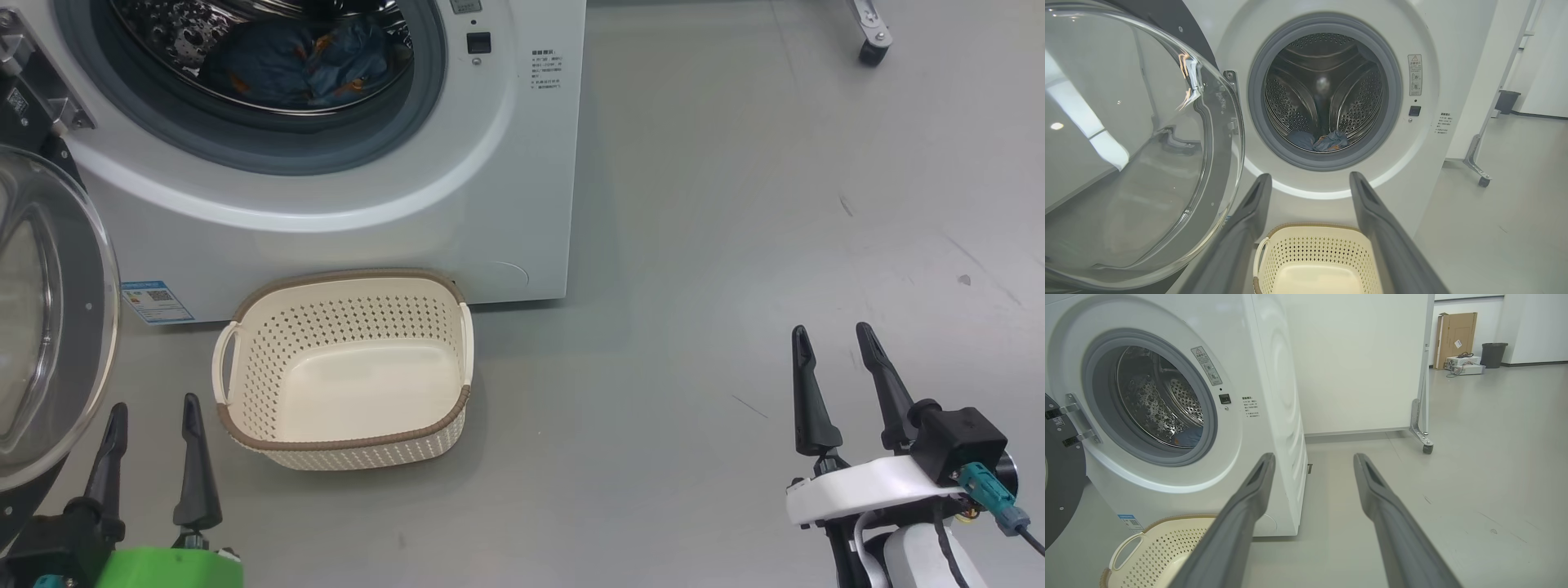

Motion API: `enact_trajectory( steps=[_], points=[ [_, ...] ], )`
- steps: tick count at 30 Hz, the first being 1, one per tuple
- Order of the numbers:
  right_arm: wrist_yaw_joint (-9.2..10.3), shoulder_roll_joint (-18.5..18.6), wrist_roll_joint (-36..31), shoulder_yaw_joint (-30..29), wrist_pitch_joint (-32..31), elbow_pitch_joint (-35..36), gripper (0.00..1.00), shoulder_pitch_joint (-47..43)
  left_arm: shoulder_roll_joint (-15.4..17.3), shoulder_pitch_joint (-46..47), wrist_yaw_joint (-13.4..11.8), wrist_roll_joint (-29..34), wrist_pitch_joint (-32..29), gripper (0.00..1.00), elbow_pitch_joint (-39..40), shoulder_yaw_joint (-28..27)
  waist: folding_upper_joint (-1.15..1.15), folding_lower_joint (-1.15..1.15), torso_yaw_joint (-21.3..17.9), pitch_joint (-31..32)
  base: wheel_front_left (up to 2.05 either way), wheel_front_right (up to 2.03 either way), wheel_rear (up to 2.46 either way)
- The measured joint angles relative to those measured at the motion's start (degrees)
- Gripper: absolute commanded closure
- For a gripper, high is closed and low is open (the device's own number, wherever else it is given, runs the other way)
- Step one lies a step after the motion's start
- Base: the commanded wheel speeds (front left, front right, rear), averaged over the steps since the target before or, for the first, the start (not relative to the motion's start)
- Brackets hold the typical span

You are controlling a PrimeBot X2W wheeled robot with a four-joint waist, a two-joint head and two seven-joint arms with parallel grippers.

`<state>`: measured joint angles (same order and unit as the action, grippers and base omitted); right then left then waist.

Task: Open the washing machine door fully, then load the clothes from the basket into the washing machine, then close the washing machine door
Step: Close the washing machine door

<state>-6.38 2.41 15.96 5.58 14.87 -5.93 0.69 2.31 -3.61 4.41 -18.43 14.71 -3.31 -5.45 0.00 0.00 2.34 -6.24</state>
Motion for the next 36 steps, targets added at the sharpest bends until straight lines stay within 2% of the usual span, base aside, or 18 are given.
enact_trajectory(
  steps=[7, 18, 30, 36],
  points=[
    [0.02, 0.00, -0.90, -0.78, 0.00, 0.10, 0.00, -0.04, -0.02, -0.04, 0.44, 0.43, 0.00, 0.00, -0.94, 1.71, 0.00, 0.00, 0.75, 0.43, 0.00, 0.00, 0.00],
    [0.04, -0.02, -1.09, -1.12, 0.00, 0.59, 0.00, -0.75, -0.01, -0.07, 0.45, 0.31, 0.00, 0.00, -1.86, 2.38, 0.00, 0.00, 3.98, 1.80, 0.00, 0.00, 0.00],
    [0.04, -0.04, -1.09, -0.90, 0.00, 1.46, 0.00, -1.63, -0.01, -0.26, 0.41, -1.72, 0.00, 0.00, -3.09, 2.78, 0.00, 0.00, 9.01, 2.79, 0.00, 0.00, 0.00],
    [0.03, -0.05, -1.23, -0.29, 0.00, 1.79, 0.00, -2.47, -0.02, -0.38, -0.18, -3.33, 0.00, 0.00, -3.72, 2.93, 0.00, 0.00, 12.71, 2.87, 0.00, 0.00, 0.00]
  ],
)
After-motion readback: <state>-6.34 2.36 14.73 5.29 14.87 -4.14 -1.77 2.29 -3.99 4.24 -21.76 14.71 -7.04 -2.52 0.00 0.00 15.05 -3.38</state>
